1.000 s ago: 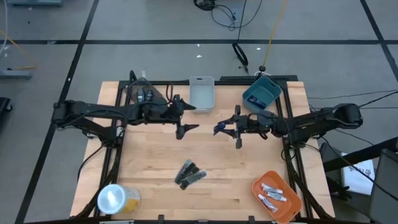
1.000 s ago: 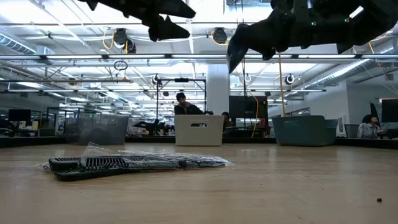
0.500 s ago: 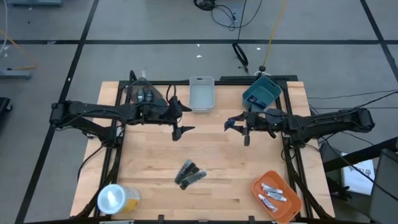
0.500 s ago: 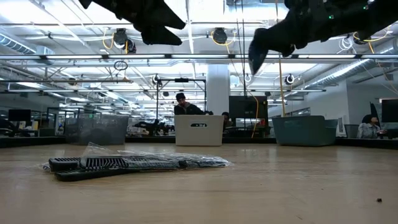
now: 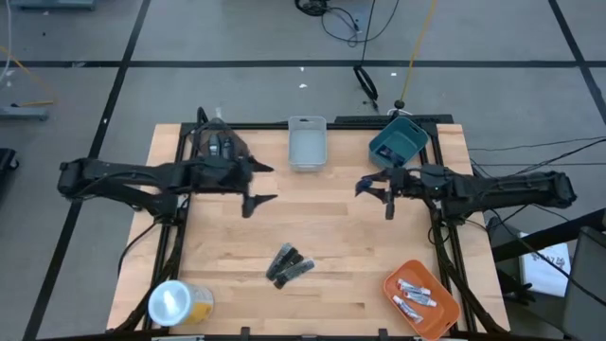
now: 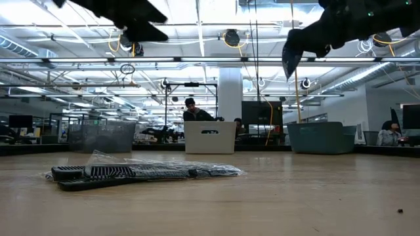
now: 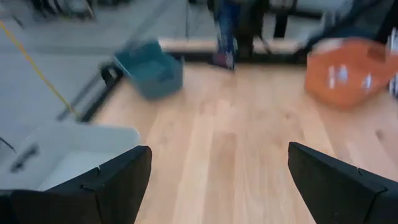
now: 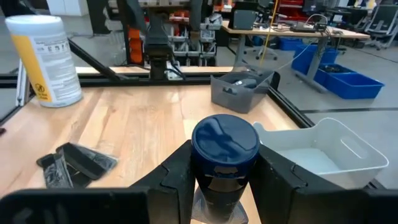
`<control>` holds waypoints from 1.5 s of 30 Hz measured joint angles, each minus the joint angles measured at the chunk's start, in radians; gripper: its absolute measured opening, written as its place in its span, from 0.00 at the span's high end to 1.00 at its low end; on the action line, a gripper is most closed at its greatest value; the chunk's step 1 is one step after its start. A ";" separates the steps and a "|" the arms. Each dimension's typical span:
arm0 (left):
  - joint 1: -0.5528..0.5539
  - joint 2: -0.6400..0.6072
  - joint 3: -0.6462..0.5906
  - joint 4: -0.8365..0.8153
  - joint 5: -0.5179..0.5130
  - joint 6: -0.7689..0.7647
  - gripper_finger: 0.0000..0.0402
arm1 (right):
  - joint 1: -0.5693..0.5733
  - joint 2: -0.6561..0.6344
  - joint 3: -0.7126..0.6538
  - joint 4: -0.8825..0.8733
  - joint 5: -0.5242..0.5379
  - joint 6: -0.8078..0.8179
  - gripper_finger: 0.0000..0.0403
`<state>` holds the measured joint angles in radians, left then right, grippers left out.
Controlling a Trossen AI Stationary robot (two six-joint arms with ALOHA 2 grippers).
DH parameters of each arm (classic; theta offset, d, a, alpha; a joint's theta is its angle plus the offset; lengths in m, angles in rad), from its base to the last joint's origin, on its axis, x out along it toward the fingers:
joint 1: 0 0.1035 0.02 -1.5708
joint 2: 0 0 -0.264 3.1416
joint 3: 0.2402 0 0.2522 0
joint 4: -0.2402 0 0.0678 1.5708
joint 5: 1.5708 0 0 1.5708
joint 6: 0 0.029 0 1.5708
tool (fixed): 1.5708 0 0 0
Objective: Pick & Place Travel size toiletries
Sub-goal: Put the right blue shaving cream into the blue bin
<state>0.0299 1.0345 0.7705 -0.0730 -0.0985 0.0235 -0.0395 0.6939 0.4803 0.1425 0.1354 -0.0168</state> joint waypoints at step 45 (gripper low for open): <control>-0.031 -0.538 -0.543 0.310 -0.010 -0.079 0.06 | -0.407 -0.262 -0.266 0.033 0.390 0.145 0.72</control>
<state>-0.0013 0.4969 0.2279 0.2370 -0.1081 -0.0555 -0.4460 0.4316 0.2146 0.1755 0.5256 0.1286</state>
